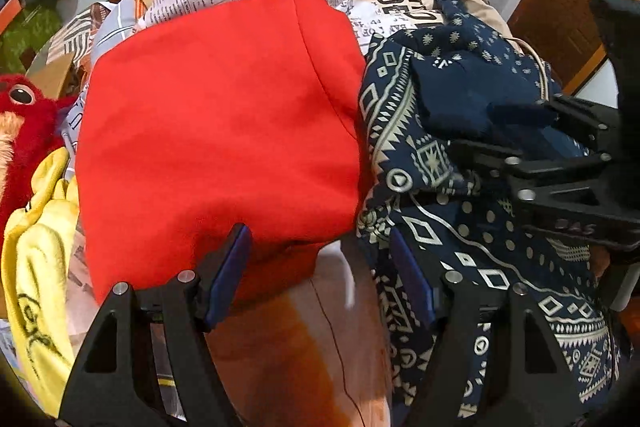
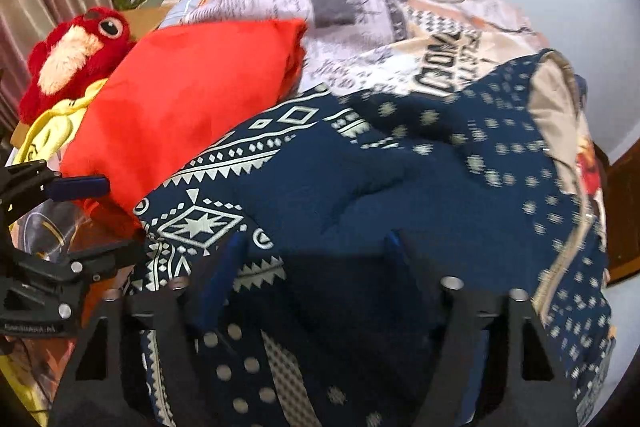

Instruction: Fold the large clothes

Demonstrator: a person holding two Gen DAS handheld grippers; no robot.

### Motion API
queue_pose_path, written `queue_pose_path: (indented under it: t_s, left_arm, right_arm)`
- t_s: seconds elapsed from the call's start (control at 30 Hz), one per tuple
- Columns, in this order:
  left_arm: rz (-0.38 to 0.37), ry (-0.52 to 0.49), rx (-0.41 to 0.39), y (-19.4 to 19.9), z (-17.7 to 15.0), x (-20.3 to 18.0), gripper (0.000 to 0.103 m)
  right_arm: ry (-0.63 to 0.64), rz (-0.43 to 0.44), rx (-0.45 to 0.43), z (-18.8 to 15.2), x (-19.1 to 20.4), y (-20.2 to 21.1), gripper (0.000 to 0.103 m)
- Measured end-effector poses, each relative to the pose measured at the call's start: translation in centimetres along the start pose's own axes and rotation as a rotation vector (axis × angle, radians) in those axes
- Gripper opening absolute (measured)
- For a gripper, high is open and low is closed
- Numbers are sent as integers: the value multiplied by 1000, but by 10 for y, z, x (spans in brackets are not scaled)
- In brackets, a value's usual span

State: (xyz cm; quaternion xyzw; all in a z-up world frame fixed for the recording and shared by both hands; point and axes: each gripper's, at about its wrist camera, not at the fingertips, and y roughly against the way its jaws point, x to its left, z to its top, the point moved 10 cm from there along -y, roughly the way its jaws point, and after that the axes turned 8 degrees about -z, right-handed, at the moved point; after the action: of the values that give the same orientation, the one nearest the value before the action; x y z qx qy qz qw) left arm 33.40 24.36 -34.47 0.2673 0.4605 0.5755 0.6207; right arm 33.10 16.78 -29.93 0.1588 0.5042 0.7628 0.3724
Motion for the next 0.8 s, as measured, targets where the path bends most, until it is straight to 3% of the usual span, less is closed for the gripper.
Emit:
queue_pose_path:
  t_s: [0.07,0.17,0.23,0.33,0.43,0.63,0.8]
  left_arm:
    - [5,4,-1,-2,1,1,71]
    - [31,-4,-5,-5,4,0,71]
    - [49,-10,-11,-6,6,-1,71]
    - [86,-40,-19,-7,9,-3,71]
    - [130,-59,-19,-12,12,-1,71]
    - [125,63,-70,-5,24,7,71]
    - [200,93,-102,3,31,12,71]
  right_arm:
    - [5,-10,-1,1,2,-9,55]
    - [2,-61,-38,3,-3,-11,38]
    - [-19,-72,-55,4,-9,-8,13]
    - [-75,-35,-83,7,-21,4,11]
    - [-111,-51,-135,13,-40,28,9]
    - [-170,-135,-302,25,-96,107,9]
    - [-253,-214,-383,18,-153,160,9]
